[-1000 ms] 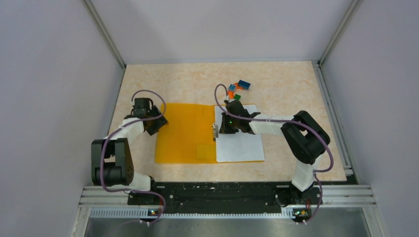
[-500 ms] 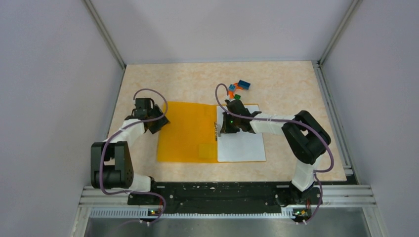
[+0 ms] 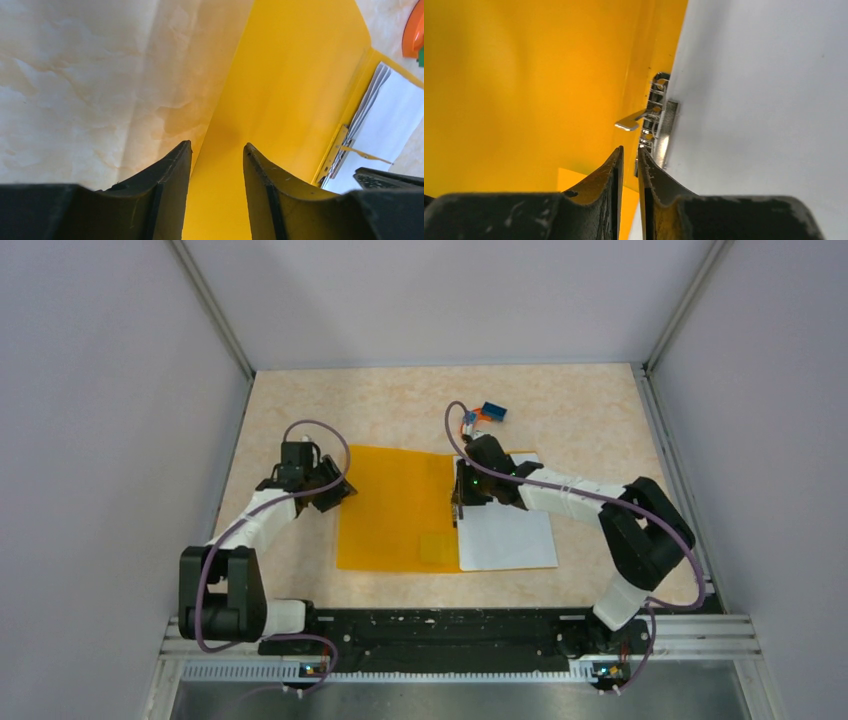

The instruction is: Put the files into the folder

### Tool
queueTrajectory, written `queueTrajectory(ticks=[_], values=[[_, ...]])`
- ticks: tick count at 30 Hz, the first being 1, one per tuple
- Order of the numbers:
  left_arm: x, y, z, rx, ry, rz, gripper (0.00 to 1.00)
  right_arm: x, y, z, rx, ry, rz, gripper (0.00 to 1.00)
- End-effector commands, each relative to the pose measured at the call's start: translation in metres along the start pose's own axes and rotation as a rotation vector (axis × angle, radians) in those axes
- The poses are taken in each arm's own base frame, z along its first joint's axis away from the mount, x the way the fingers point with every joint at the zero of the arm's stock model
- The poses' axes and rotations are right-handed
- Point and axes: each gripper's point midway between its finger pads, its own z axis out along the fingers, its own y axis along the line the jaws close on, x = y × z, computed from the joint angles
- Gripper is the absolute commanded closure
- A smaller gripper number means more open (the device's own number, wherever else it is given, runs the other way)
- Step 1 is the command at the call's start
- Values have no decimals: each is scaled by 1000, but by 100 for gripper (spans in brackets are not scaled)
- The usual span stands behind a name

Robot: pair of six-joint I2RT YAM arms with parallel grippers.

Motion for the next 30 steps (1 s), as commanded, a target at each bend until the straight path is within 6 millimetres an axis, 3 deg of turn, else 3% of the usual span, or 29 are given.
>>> queueTrajectory(ticks=[1, 13, 23, 30], values=[[13, -15, -9, 73, 29, 20, 53, -34, 18, -31, -37, -105, -12, 82], [29, -30, -18, 127, 45, 38, 55, -65, 4, -68, 124, -201, -96, 76], [36, -28, -18, 133, 55, 32, 57, -74, 0, -43, 232, -140, -216, 75], [37, -30, -20, 141, 54, 32, 67, -71, 0, -31, 265, -93, -274, 78]])
